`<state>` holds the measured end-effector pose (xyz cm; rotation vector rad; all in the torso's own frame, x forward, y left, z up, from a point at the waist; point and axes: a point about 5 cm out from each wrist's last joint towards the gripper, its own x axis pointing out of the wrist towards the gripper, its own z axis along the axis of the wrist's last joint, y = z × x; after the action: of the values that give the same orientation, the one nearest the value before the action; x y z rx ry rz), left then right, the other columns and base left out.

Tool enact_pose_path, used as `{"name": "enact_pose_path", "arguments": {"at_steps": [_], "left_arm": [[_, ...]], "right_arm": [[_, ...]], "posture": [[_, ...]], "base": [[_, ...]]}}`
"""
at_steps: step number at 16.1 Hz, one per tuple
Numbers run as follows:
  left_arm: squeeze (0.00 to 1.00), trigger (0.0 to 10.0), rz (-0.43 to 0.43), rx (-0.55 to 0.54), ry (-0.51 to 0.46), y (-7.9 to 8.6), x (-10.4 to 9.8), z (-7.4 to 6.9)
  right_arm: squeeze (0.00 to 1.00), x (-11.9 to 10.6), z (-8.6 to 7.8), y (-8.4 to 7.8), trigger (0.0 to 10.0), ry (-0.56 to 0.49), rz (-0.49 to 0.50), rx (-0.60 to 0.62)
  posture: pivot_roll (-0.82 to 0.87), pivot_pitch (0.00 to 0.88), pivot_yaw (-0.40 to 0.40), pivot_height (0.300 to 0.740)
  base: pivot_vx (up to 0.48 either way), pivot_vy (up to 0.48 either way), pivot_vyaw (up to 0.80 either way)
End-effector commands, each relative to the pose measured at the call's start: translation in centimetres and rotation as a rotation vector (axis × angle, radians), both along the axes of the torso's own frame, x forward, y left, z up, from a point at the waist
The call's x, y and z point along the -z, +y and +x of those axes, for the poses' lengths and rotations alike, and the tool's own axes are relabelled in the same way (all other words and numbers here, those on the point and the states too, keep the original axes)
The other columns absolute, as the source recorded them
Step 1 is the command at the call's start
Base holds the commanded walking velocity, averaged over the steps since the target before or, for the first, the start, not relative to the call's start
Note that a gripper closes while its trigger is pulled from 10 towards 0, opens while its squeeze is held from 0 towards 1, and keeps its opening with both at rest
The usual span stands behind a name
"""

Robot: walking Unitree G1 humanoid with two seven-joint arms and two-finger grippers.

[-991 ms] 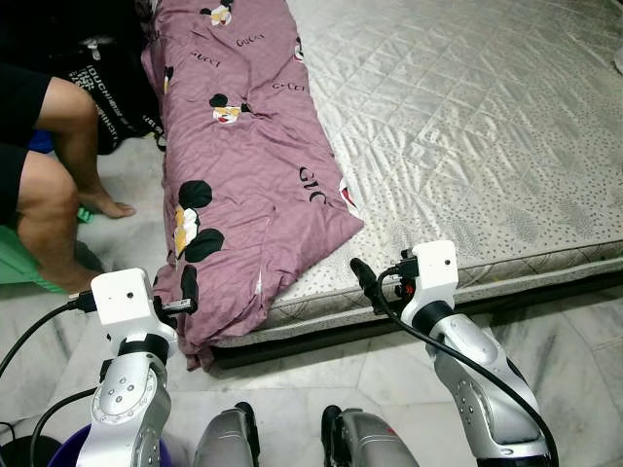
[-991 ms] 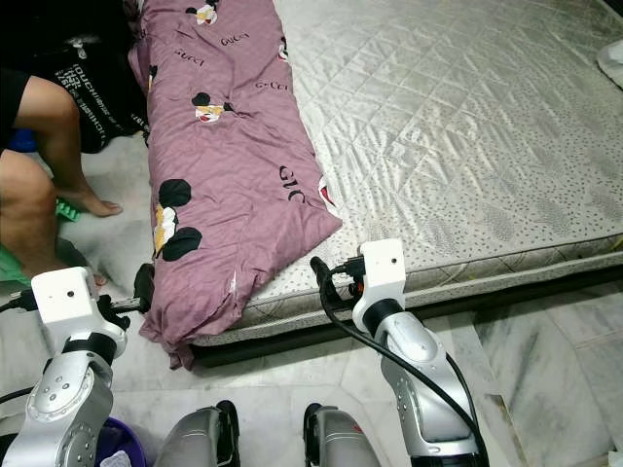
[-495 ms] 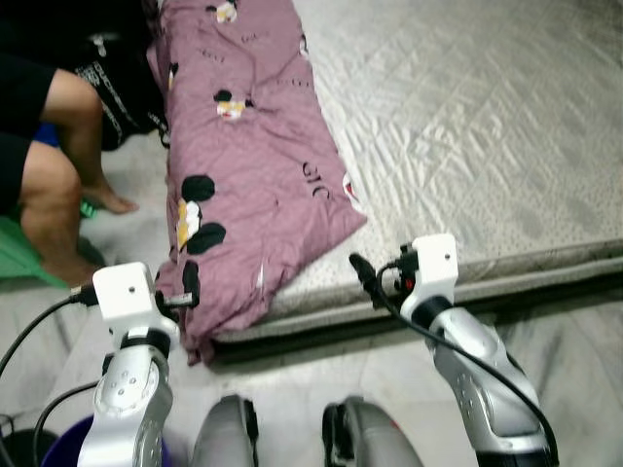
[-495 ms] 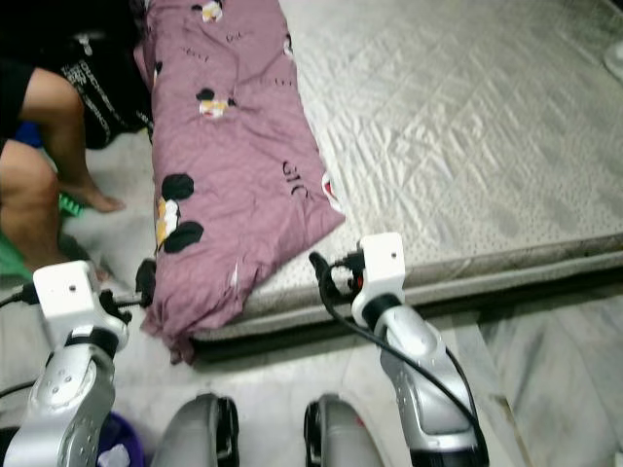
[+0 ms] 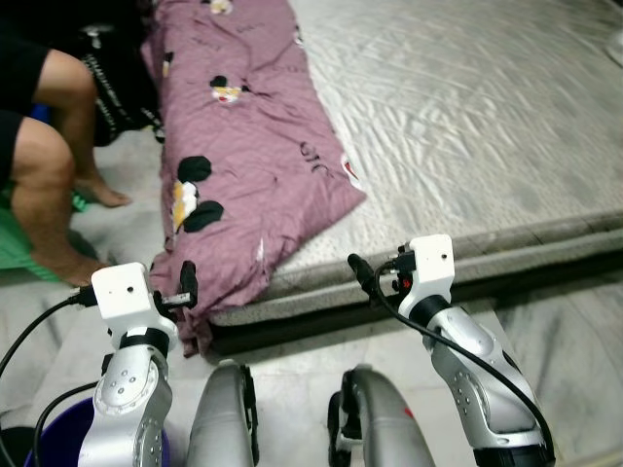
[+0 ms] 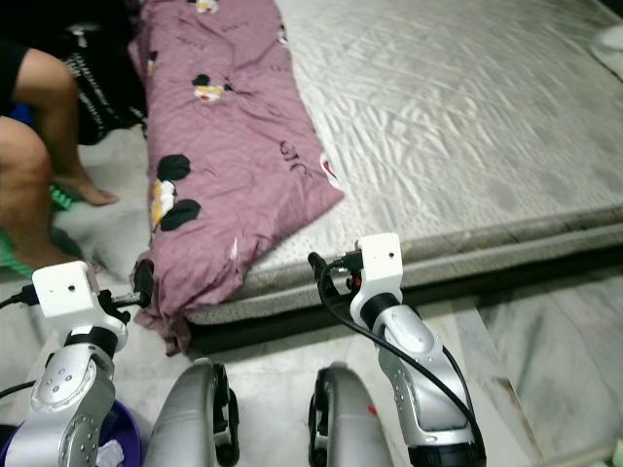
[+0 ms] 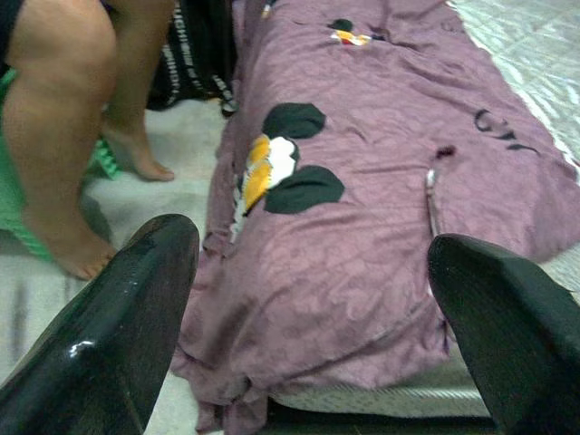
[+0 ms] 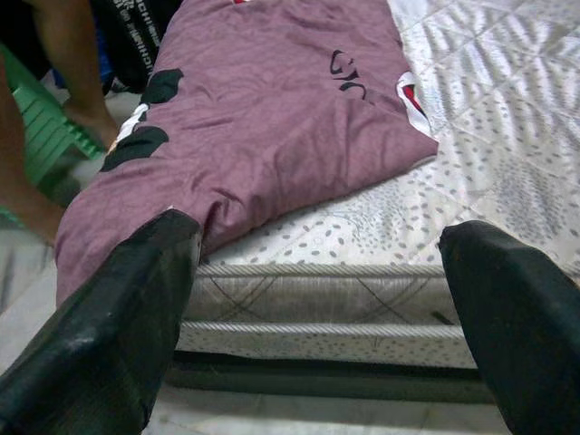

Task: Clean up the room

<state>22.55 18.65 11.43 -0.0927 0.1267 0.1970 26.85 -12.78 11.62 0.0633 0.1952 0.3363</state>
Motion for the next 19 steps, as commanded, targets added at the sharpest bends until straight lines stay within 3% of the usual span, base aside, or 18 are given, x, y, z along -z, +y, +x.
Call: {"name": "enact_pose_path", "arguments": {"at_steps": [1,4,10,19], "left_arm": [[0.0,10.0,-0.007,-0.017,0.013,0.27,0.31,-0.18],[0.0,10.0,-0.011,-0.02,0.013,0.28,0.35,-0.16],[0.0,10.0,-0.015,-0.026,0.01,0.26,0.37,0.08],[0.0,10.0,-0.032,-0.012,-0.013,0.27,0.17,0.07]], "right_arm": [[0.0,0.24,-0.07,0.04,10.0,0.008,0.002,-0.01],[0.0,0.31,-0.02,0.07,10.0,0.008,0.001,-0.014],[0.0,0.37,0.19,0.08,10.0,0.007,0.003,-0.018],[0.0,0.49,0.32,0.14,10.0,0.013,0.016,-0.017]], "posture": [[0.0,0.207,-0.004,0.639],[0.0,0.202,-0.004,0.619],[0.0,0.199,-0.008,0.534],[0.0,0.203,-0.007,0.534]], "base": [[0.0,0.0,0.0],[0.0,0.0,0.0],[0.0,0.0,0.0],[0.034,0.0,0.0]]}}
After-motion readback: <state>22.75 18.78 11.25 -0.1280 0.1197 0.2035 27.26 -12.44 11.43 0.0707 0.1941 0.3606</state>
